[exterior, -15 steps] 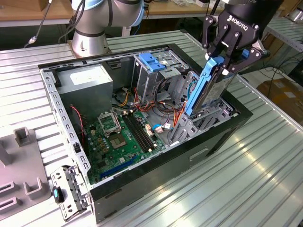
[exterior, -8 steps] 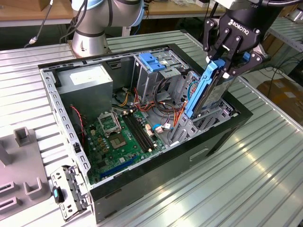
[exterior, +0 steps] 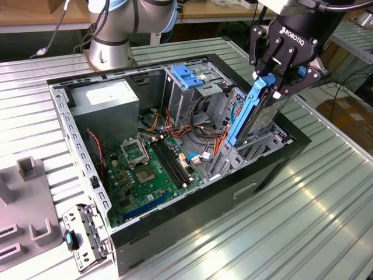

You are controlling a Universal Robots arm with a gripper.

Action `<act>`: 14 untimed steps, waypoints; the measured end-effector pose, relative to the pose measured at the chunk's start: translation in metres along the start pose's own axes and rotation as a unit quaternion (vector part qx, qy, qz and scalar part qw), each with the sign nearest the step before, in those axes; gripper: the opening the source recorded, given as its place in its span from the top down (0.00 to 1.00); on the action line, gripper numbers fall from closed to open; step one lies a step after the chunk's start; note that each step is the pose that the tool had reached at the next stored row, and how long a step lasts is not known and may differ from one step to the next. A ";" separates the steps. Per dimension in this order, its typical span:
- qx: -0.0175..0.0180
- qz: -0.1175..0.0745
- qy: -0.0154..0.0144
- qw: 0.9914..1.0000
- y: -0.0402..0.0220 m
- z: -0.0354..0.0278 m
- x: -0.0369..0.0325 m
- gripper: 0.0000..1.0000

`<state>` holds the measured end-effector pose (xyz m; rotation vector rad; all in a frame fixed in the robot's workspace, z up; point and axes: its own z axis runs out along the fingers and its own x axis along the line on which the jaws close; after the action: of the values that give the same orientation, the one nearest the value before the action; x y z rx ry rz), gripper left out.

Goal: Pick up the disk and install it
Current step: 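Insert the disk into the insertion slot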

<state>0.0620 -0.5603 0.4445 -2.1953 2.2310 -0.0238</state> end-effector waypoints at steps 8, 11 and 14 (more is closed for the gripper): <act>0.000 0.000 0.000 1.000 0.0001 0.0057 0.0000 0.63; 0.000 0.000 0.000 1.000 0.0001 0.0077 0.0000 0.63; 0.000 0.000 0.000 1.000 0.0002 0.0083 0.0000 0.63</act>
<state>0.0620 -0.5603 0.4363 -2.1955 2.2313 -0.0237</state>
